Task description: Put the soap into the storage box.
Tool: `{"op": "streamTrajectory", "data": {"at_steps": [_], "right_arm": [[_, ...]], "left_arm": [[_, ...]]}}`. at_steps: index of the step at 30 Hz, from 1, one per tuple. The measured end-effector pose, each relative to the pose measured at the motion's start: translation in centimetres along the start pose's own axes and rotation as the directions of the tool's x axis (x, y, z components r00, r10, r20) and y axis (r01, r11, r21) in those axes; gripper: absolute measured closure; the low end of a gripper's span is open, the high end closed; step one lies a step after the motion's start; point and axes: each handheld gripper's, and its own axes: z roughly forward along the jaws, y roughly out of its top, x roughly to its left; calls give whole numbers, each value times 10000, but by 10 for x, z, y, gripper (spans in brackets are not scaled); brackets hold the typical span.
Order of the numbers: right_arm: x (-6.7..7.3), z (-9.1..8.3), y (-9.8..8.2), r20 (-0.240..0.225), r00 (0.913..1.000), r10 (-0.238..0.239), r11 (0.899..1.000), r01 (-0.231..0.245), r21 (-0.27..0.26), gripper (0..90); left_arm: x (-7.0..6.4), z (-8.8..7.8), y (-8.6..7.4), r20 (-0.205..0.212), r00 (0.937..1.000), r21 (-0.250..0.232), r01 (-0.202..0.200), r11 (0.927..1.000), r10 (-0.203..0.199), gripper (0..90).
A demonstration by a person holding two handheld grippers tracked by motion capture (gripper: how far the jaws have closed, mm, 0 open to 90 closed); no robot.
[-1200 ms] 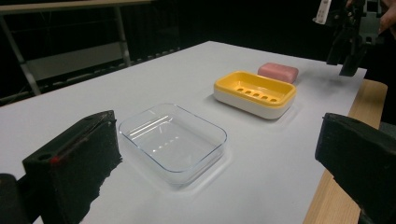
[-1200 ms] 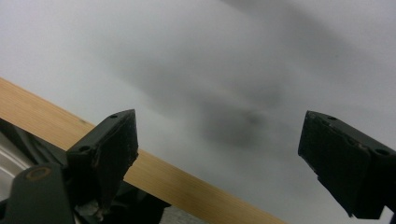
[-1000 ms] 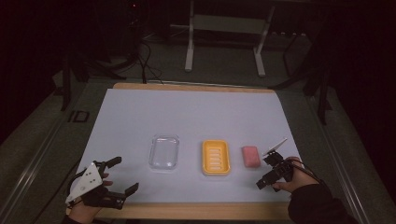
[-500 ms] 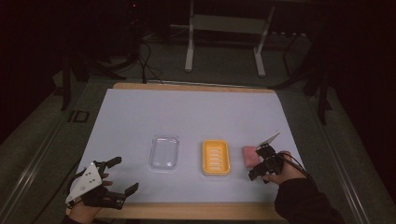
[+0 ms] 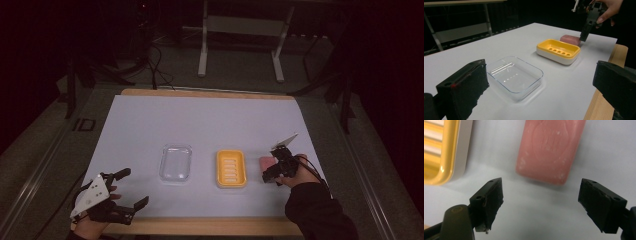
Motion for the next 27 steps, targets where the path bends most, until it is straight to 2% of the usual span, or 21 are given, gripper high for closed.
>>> {"op": "streamTrajectory", "data": {"at_steps": [10,18,27], "right_arm": [[0,1,19,236,9987,453,9969,-437,-659,209],[-3,13,26,290,9969,735,9933,-705,-916,220],[-3,22,32,505,9939,979,9926,-938,-775,269]], "left_arm": [[0,0,0,49,10000,-26,3,10000,-3,2],[0,-1,0,80,10000,-56,16,10000,-16,2],[-1,0,0,129,9999,-77,1,10000,0,2]]}}
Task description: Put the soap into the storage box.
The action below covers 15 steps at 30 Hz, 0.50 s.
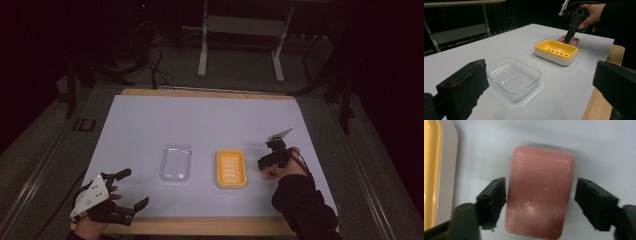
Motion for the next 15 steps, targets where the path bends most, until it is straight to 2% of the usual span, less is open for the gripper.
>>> {"op": "streamTrajectory", "data": {"at_steps": [6,12,13,15], "right_arm": [[1,5,0,98,9999,22,9999,-24,144,279],[4,9,0,180,9998,45,9997,-49,231,326],[6,10,1,332,9994,-54,9998,47,195,332],[7,10,1,428,9991,50,9998,-59,207,342]], "left_arm": [[0,0,0,72,10000,-15,18,10000,-18,2],[0,1,0,129,9999,-25,27,10000,-26,2],[0,1,0,139,9999,-20,33,10000,-33,2],[1,1,0,177,9998,-43,39,10000,-39,2]]}}
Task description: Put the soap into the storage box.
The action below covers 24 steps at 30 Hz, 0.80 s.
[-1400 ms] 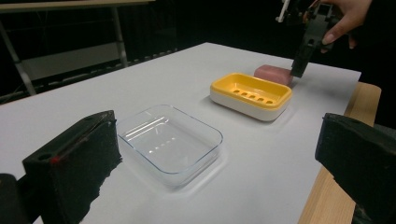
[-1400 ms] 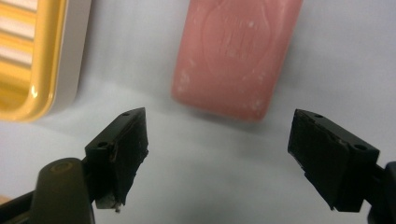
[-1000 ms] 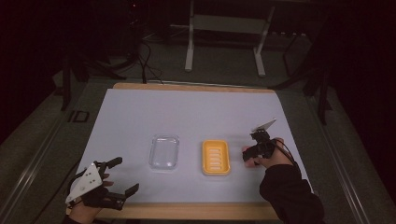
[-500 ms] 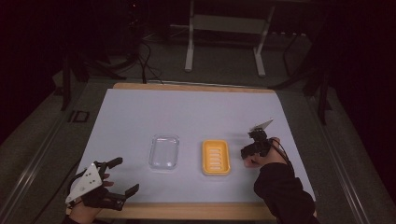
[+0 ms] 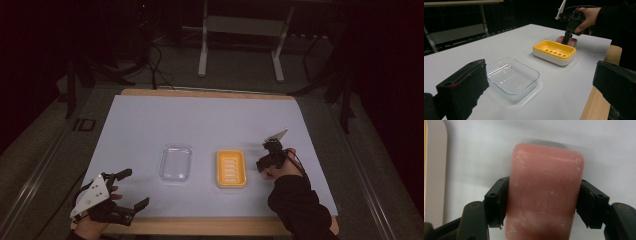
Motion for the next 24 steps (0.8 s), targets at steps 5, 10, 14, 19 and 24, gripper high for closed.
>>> {"op": "streamTrajectory", "data": {"at_steps": [5,10,14,19,24], "right_arm": [[0,0,-2,43,9999,145,9992,-144,-363,358],[-1,0,-3,16,9985,547,9975,-546,-456,367],[-3,-2,-5,75,9984,560,9972,-556,-494,368],[-7,-7,-8,112,9979,632,9971,-627,-428,369],[-9,-21,-10,61,9977,670,9959,-665,-607,370]], "left_arm": [[1,1,0,105,9999,-13,36,10000,-36,2],[1,3,1,204,9998,-64,35,10000,-34,2],[2,4,2,251,9997,-94,56,9999,-54,2],[2,6,2,281,9996,-92,38,10000,-35,2],[2,8,3,253,9997,-61,35,10000,-33,2]]}}
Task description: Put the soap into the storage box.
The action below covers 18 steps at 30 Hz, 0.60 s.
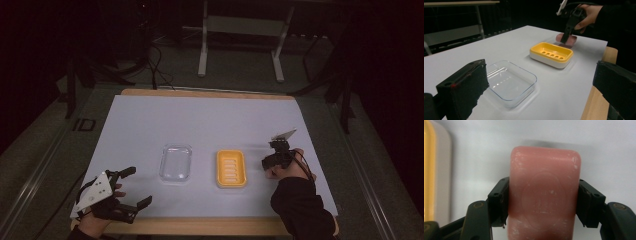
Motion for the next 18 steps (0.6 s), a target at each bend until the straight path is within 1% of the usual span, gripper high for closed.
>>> {"op": "streamTrajectory", "data": {"at_steps": [3,5,6,10,18], "right_arm": [[2,-11,0,92,9999,-88,9998,90,-202,370],[3,-18,0,6,9999,-108,9995,108,-303,370],[3,-22,0,19,10000,-65,9992,66,-392,370],[6,-35,1,127,9998,-154,9983,161,-567,370],[23,-61,1,56,9994,-356,9935,360,-1078,370]], "left_arm": [[1,1,1,-15,10000,-4,27,10000,-27,2],[0,1,1,20,10000,-37,32,10000,-31,2],[0,2,1,19,10000,-39,28,10000,-28,2],[0,2,1,40,10000,-49,19,10000,-19,2],[0,2,2,-4,10000,-48,28,10000,-28,2]]}}
